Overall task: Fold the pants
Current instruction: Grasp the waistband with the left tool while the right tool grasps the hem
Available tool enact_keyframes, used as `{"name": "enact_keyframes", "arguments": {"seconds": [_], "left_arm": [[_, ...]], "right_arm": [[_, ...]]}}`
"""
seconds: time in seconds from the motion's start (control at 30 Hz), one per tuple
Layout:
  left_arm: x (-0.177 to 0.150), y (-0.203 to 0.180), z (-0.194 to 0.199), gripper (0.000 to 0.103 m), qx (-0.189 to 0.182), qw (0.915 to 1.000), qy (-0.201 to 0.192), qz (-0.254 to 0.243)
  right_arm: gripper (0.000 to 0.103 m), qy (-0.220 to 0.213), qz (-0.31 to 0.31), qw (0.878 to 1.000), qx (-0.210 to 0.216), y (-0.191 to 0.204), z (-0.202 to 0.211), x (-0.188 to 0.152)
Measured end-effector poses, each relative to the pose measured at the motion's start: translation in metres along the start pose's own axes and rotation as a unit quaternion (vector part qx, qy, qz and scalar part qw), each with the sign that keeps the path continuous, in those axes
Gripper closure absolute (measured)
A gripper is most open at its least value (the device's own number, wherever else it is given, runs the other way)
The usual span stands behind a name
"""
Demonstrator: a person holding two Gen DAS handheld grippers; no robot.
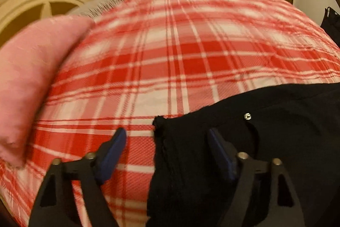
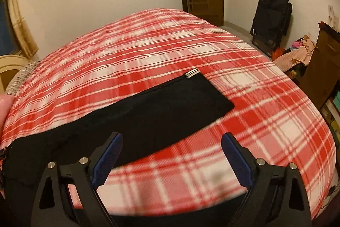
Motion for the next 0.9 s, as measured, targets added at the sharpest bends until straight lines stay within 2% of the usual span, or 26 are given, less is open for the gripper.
{"name": "enact_keyframes", "arguments": {"seconds": [0.03,0.1,0.17,0.27,0.5,0.67,0.73,0.77,0.83,0.9], "left_arm": [[-0.001,-0.002,-0.002,0.034,-0.013,0.9999,0.003,0.003],[-0.001,-0.011,-0.001,0.053,-0.043,0.9990,0.000,0.006],[-0.002,-0.019,0.001,0.060,-0.046,0.9989,-0.001,-0.005],[-0.007,-0.026,0.008,0.064,-0.041,0.9989,-0.004,-0.020],[-0.002,-0.022,0.004,0.063,-0.038,0.9990,-0.004,-0.022],[0.002,-0.020,-0.001,0.057,-0.034,0.9991,0.000,-0.025],[0.003,-0.020,-0.003,0.053,-0.036,0.9990,0.005,-0.026],[0.004,-0.020,-0.004,0.051,-0.039,0.9989,0.008,-0.024],[0.005,-0.019,-0.007,0.045,-0.035,0.9990,0.016,-0.024],[0.007,-0.020,-0.009,0.043,-0.034,0.9989,0.022,-0.024]], "right_arm": [[0.009,0.001,0.008,1.000,-0.010,-0.003,-0.011,0.008],[0.009,0.003,0.016,1.000,-0.024,-0.009,-0.031,0.021],[0.010,0.006,0.016,0.999,-0.030,-0.012,-0.047,0.034],[0.013,0.015,0.019,0.999,-0.034,-0.015,-0.072,0.051],[0.013,0.039,0.027,0.998,-0.047,-0.020,-0.126,0.077],[0.013,0.055,0.016,0.996,-0.064,-0.038,-0.167,0.090],[0.013,0.073,0.005,0.996,-0.048,-0.040,-0.180,0.088],[0.019,0.086,-0.003,0.996,-0.027,-0.037,-0.186,0.085],[0.023,0.086,0.004,0.996,-0.025,-0.034,-0.189,0.084],[0.035,0.085,0.019,0.996,-0.020,-0.029,-0.189,0.082]]}}
Point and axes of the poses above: each gripper's, at about its wrist camera, not at the fingertips, and z roughly against the way its jaws point, y to its left, x to its top, the point moved 10 cm from there along -z, roughly the way its jaws point, and after that the axes turned 8 degrees about -x, right-handed, at the moved point
